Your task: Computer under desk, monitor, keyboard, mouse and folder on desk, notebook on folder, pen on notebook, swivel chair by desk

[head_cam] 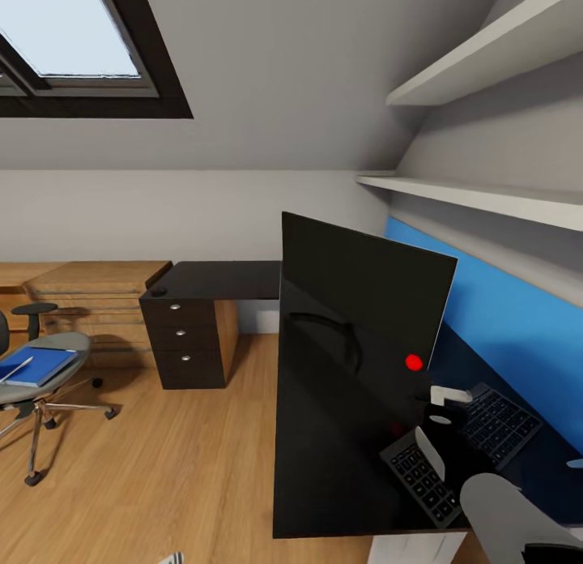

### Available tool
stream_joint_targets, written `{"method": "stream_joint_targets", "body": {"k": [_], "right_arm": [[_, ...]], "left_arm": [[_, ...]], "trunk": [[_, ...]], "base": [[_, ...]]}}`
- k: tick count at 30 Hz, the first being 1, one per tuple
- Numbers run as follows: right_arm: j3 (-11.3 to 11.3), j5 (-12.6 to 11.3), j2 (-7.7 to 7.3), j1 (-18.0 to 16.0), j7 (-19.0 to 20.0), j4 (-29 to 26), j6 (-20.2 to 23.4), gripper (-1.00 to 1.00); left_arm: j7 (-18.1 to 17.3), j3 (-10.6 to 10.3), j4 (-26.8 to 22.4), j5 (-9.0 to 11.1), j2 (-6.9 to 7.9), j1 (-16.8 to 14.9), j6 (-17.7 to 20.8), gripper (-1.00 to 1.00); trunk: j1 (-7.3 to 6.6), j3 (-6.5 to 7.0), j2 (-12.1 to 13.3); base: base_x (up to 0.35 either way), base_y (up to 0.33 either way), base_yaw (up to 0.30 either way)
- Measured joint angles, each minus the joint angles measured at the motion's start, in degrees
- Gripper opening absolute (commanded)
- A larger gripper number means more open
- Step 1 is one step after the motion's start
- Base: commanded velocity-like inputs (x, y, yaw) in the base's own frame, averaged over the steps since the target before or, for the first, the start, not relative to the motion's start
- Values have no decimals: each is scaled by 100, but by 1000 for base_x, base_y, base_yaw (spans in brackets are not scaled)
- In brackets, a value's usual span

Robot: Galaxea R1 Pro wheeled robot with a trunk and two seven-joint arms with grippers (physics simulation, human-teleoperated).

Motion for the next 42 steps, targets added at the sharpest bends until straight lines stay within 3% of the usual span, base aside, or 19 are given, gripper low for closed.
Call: {"method": "stream_joint_targets", "body": {"k": [13, 25, 34, 38, 42], "right_arm": [[-76, -28, -153, -142, -32, 294, 166, 100], [-168, -41, -166, -149, -58, 297, 172, 100], [-406, -412, -225, -151, -50, 287, 202, 100], [-434, -620, -329, -154, -13, 110, 603, 100], [-443, -898, -373, -154, 1, -5, 714, 100]], "left_arm": [[6, -1, 1, 8, -6, -2, 7, 100], [-1, 8, 21, -1, 6, -2, 7, 100], [8, 8, 25, -8, 6, -2, 7, 100], [14, 8, 29, -2, 7, -3, 6, 100], [6, 8, 15, -2, -2, 0, 0, 100]], "trunk": [[286, -233, -522], [286, -234, -523], [286, -234, -523], [286, -233, -524], [286, -233, -524]], "base": [[0, 0, 0], [0, 0, 0], [0, 0, 0], [0, 0, 0], [0, 0, 0]]}}
